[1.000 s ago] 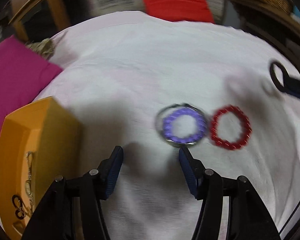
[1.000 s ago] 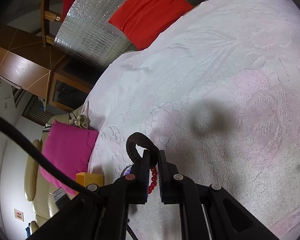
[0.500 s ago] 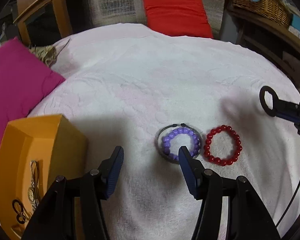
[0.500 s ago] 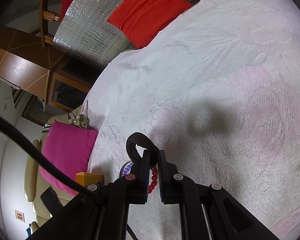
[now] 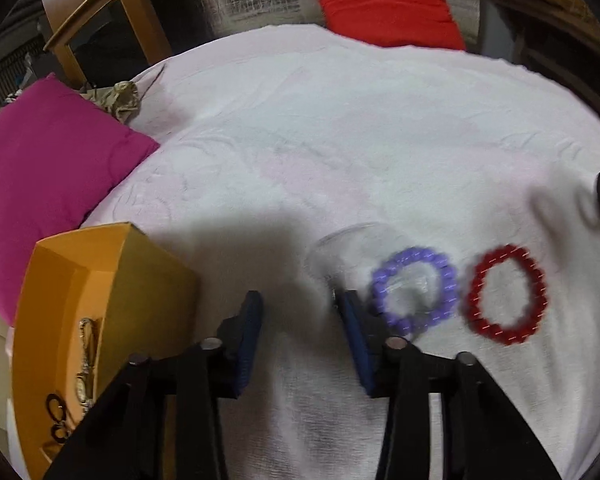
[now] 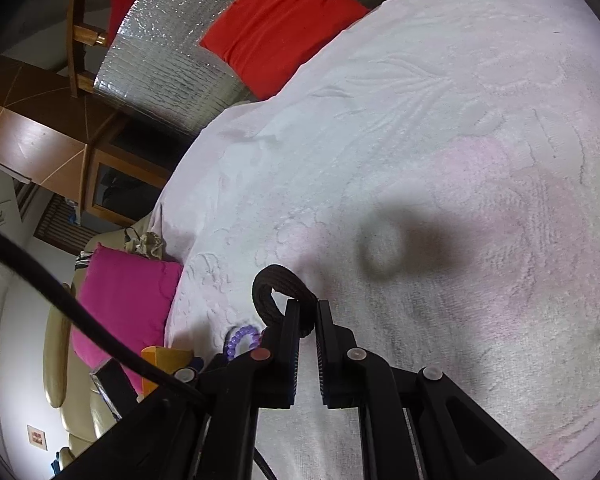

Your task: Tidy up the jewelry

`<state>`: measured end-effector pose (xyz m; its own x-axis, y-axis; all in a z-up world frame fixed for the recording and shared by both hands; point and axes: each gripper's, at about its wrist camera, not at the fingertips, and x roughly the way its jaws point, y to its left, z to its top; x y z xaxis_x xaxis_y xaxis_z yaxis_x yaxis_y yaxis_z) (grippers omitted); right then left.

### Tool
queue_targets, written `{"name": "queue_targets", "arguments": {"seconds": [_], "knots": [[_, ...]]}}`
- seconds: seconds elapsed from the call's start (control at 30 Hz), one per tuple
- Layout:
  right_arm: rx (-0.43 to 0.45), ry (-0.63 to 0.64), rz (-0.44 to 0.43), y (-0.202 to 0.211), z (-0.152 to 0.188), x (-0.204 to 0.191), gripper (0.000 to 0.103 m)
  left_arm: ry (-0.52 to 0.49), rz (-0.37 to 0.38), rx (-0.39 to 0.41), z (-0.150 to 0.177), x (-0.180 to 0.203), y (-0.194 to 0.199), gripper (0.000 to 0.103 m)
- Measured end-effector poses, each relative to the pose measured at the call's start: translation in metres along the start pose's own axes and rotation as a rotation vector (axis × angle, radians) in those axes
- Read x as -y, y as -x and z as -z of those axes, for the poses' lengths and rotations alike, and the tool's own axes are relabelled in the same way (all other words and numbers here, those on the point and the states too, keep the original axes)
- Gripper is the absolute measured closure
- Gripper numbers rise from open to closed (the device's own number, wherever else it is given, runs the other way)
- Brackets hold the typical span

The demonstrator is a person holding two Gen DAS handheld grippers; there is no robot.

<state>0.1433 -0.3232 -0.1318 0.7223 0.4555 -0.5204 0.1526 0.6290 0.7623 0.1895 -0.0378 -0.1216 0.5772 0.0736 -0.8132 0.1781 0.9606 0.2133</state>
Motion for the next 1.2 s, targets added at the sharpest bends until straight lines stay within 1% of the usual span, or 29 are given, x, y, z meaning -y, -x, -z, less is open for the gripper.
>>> {"name": "queue_targets", "arguments": {"seconds": [0.07,0.2,0.33,0.37,0.43,0.47,0.5,0.57,0.6,0.63,0.7,0.73,0.8,0.87,0.9,1.0,1.03,1.13,1.2], "knots": [[0.001,-0.004,0.003,0.000,0.000,0.001,0.094,-0.004,-0.026,0.001,0.000,-0.005,0.002,0.066],[-0.001,-0.005,0.002,-0.002,-0.001,-0.001,0.094,0.050,0.021,-0.012,0.001,-0.020,0.008,0.066],[-0.004,0.002,0.000,-0.004,0.001,-0.004,0.094,0.035,0.031,0.011,0.004,-0.024,0.021,0.066],[-0.004,0.001,-0.001,-0.005,0.001,-0.004,0.094,0.025,0.011,0.009,0.005,-0.024,0.023,0.066],[-0.003,-0.003,-0.003,-0.005,0.001,-0.005,0.094,0.007,-0.052,-0.001,0.008,-0.026,0.029,0.066],[0.000,-0.002,0.000,-0.005,0.001,-0.005,0.094,0.006,-0.068,-0.006,0.010,-0.029,0.032,0.066],[0.001,-0.003,0.001,-0.005,0.001,-0.005,0.094,0.016,-0.065,-0.005,0.012,-0.032,0.036,0.066],[-0.001,-0.007,-0.003,-0.006,0.001,-0.006,0.094,0.044,-0.026,0.003,0.014,-0.040,0.042,0.066],[0.001,-0.005,0.000,-0.007,0.002,-0.007,0.094,0.057,-0.011,0.021,0.014,-0.043,0.049,0.066],[0.001,-0.003,0.001,-0.008,0.002,-0.008,0.094,0.055,-0.008,0.035,0.014,-0.044,0.052,0.066],[-0.003,-0.005,-0.004,-0.009,0.003,-0.008,0.094,0.041,-0.035,0.068,0.013,-0.042,0.060,0.066],[-0.003,-0.003,-0.003,-0.010,0.003,-0.009,0.094,0.039,-0.031,0.090,0.011,-0.042,0.063,0.066],[-0.007,0.003,-0.002,-0.011,0.004,-0.010,0.094,0.037,0.034,0.122,0.007,-0.036,0.067,0.066],[-0.010,0.007,0.002,-0.012,0.004,-0.009,0.094,0.005,0.072,0.130,0.004,-0.024,0.063,0.066],[-0.010,0.007,0.006,-0.012,0.004,-0.008,0.094,-0.021,0.098,0.120,0.002,-0.014,0.057,0.066],[-0.010,-0.015,0.010,-0.011,0.002,-0.001,0.094,-0.056,0.190,0.058,0.001,0.007,0.041,0.066],[-0.007,-0.018,0.012,-0.010,0.001,0.000,0.094,-0.075,0.200,0.042,0.001,0.015,0.036,0.066],[-0.003,-0.028,0.010,-0.007,-0.001,0.005,0.094,-0.130,0.158,0.026,0.000,0.029,0.023,0.066],[-0.001,-0.031,0.013,-0.005,-0.003,0.009,0.094,-0.126,0.154,0.009,-0.003,0.032,0.014,0.065]]}}
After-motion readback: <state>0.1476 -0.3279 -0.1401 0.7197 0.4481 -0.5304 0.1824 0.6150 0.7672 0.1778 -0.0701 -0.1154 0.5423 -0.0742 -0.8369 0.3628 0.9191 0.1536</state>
